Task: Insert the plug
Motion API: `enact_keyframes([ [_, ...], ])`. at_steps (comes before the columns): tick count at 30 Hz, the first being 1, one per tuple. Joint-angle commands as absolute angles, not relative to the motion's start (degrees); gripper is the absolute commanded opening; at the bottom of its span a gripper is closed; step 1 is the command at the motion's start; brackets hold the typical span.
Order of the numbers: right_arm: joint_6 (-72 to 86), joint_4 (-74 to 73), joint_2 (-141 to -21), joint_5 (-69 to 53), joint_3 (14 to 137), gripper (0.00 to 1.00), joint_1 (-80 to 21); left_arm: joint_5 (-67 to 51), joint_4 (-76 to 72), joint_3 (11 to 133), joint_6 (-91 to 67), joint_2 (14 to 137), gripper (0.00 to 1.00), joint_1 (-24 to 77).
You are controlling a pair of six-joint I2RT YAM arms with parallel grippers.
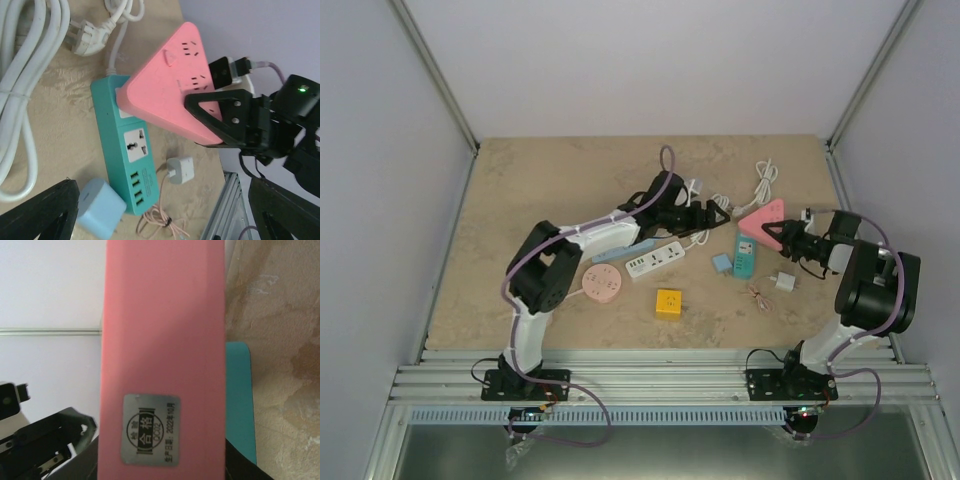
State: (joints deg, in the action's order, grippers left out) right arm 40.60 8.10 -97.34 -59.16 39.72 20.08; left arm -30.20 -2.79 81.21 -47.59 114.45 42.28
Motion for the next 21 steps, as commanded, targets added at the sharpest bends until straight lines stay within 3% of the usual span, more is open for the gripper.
enact_keyframes([
  [1, 37.22, 0.6, -99.55, -51.13, 39.26, 0.37, 19.9, -30.94, -4.42, 86.38, -51.9, 121.08, 0.93, 43.51],
  [10, 36.65, -0.99, -98.51, -46.8, 38.5, 0.51, 20.91, -33.46, -8.24, 92.57, -58.14, 128.85, 0.84, 44.77],
  [21, 32.05, -5.89, -100.14, -42.09, 40.44, 0.53, 20.92, -30.49, -7.06, 99.74, -58.85, 135.34, 0.82, 46.12],
])
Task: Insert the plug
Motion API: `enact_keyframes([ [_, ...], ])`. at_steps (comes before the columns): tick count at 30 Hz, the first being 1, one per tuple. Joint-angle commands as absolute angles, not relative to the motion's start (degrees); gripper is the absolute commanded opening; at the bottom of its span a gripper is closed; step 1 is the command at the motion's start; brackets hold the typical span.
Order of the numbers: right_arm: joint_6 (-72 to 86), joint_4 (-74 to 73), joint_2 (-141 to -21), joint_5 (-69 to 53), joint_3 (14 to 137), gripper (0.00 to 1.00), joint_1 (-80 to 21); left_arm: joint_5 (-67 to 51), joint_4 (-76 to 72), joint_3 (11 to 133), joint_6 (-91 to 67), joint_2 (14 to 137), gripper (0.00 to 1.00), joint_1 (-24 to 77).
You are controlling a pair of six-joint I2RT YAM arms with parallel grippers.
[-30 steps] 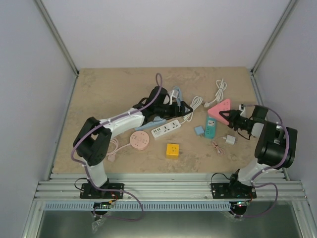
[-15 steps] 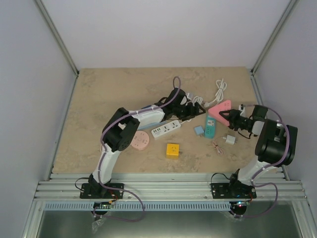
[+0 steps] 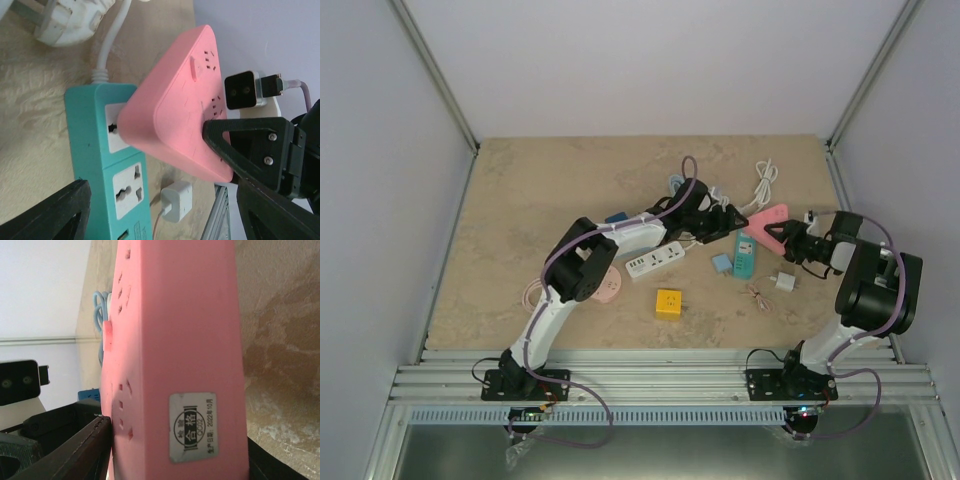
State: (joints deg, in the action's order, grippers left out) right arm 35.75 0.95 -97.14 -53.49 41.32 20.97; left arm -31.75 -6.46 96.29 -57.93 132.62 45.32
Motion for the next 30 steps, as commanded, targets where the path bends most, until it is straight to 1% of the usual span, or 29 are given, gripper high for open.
enact_keyframes([
  [1, 31.79, -6.49, -100.31, -41.6, 40.63, 0.53, 20.84, -30.19, -6.35, 100.62, -59.15, 136.02, 0.82, 46.22],
  [5, 30.75, -8.23, -101.21, -39.77, 40.94, 0.52, 20.62, -28.84, -6.0, 101.98, -60.73, 138.26, 0.79, 46.53],
  [9, 30.07, -9.75, -101.74, -36.66, 40.94, 0.52, 20.49, -28.65, -5.62, 103.64, -61.43, 140.24, 0.72, 46.83],
  [11, 30.27, -9.79, -102.39, -35.77, 40.82, 0.54, 20.48, -28.94, -5.62, 104.35, -61.95, 141.2, 0.69, 46.93],
  [19, 29.66, -10.51, -102.83, -32.1, 41.87, 0.62, 20.48, -29.09, -5.28, 104.85, -63.09, 143.08, 0.62, 46.93],
  [23, 29.16, -10.61, -103.28, -31.07, 42.5, 0.63, 20.35, -29.21, -4.66, 104.85, -63.22, 143.56, 0.58, 46.93],
  [27, 28.83, -11.08, -104.05, -29.35, 42.59, 0.62, 19.89, -29.04, -4.42, 104.84, -63.26, 143.64, 0.57, 46.93],
  [30, 28.32, -11.29, -104.03, -27.63, 42.49, 0.62, 19.42, -29.09, -4.48, 105.01, -62.94, 143.69, 0.61, 46.93],
])
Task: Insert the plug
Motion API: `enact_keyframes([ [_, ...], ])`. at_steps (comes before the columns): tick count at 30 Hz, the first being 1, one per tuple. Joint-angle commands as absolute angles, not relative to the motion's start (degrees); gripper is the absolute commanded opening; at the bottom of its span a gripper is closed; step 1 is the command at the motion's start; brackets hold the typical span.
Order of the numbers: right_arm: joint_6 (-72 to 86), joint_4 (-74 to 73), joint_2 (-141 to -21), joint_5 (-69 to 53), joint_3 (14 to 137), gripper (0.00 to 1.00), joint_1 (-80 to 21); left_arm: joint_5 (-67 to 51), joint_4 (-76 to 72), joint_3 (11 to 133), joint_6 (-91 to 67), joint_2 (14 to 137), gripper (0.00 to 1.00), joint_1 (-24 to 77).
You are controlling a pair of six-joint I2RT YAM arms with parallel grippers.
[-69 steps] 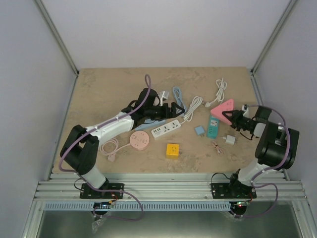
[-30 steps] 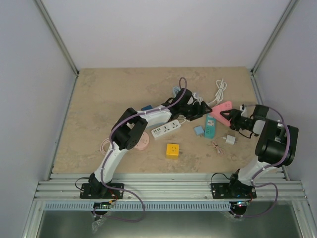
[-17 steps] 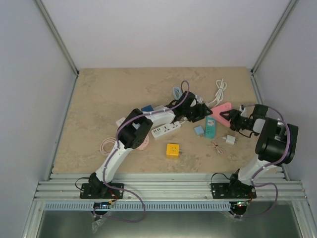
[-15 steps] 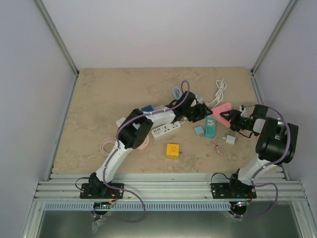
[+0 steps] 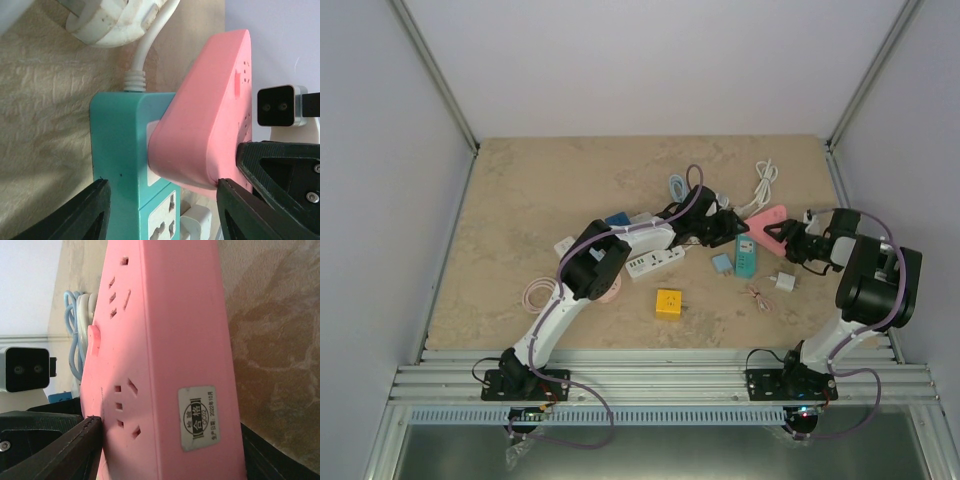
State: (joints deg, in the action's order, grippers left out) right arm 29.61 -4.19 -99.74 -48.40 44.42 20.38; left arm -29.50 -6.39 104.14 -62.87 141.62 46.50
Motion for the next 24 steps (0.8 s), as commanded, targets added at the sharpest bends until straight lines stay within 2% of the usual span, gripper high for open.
enact_keyframes([
  [1, 28.13, -11.47, -103.92, -27.05, 42.53, 0.62, 19.28, -29.03, -4.42, 105.1, -62.82, 143.62, 0.62, 46.93],
  [4, 27.97, -11.21, -103.22, -26.38, 42.15, 0.66, 19.16, -29.06, -4.24, 105.45, -62.91, 144.03, 0.63, 46.93],
  [12, 28.99, -8.2, -96.66, -29.14, 40.47, 0.88, 19.25, -30.42, -4.86, 106.63, -64.3, 145.94, 0.63, 46.71],
  [20, 28.08, -10.11, -92.16, -23.51, 41.29, 0.92, 19.34, -29.84, -4.05, 107.31, -64.1, 146.65, 0.62, 46.41],
  [24, 26.61, -9.5, -89.68, -25.19, 40.68, 0.94, 19.25, -30.16, -3.78, 107.65, -63.62, 146.77, 0.62, 46.41],
])
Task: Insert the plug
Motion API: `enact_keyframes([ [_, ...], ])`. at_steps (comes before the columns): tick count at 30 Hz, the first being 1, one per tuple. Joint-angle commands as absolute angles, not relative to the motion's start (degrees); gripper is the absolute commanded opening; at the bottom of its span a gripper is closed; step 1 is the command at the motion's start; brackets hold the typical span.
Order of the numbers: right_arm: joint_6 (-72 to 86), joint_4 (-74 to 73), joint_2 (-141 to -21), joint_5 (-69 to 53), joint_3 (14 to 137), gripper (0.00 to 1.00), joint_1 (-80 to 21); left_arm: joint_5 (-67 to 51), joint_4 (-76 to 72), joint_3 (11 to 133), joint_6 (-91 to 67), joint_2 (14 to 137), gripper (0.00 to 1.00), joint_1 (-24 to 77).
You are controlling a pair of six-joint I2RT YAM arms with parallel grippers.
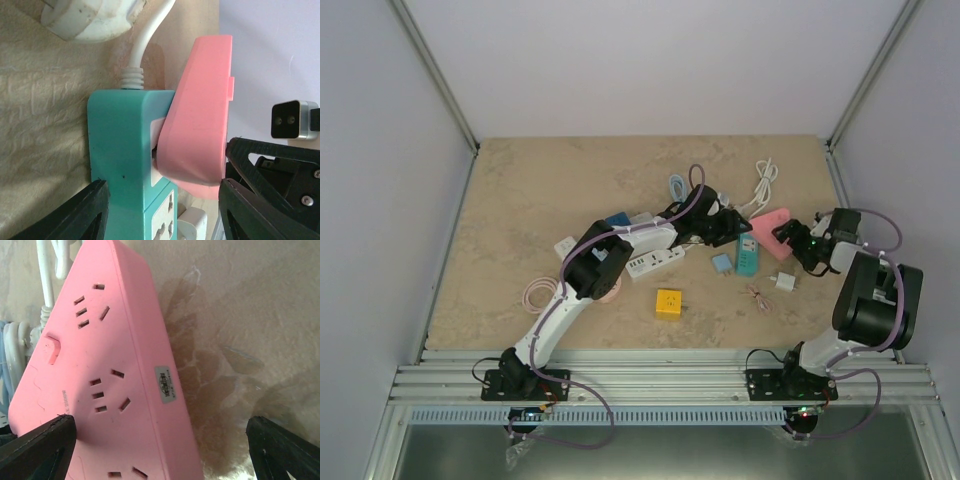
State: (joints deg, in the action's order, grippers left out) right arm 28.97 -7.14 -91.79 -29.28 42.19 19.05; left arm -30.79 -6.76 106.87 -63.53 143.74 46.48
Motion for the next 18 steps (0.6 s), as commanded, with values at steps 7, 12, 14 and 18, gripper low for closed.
enact_keyframes([
  [7, 25.11, -11.66, -85.65, -26.4, 42.24, 0.92, 17.38, -29.95, -1.62, 108.64, -61.51, 146.09, 0.62, 46.32],
  [12, 24.69, -12.9, -88.7, -25.52, 43.47, 0.84, 16.5, -29.32, 0.64, 109.33, -60.17, 146.6, 0.56, 46.23],
  [14, 24.13, -13.05, -90.64, -25.22, 43.88, 0.82, 16.12, -29.35, 1.74, 109.48, -60.05, 146.85, 0.53, 46.23],
  [18, 23.21, -14.4, -93.67, -23.65, 45.15, 0.75, 14.8, -29.43, 2.32, 109.51, -60.94, 147.11, 0.48, 46.06],
])
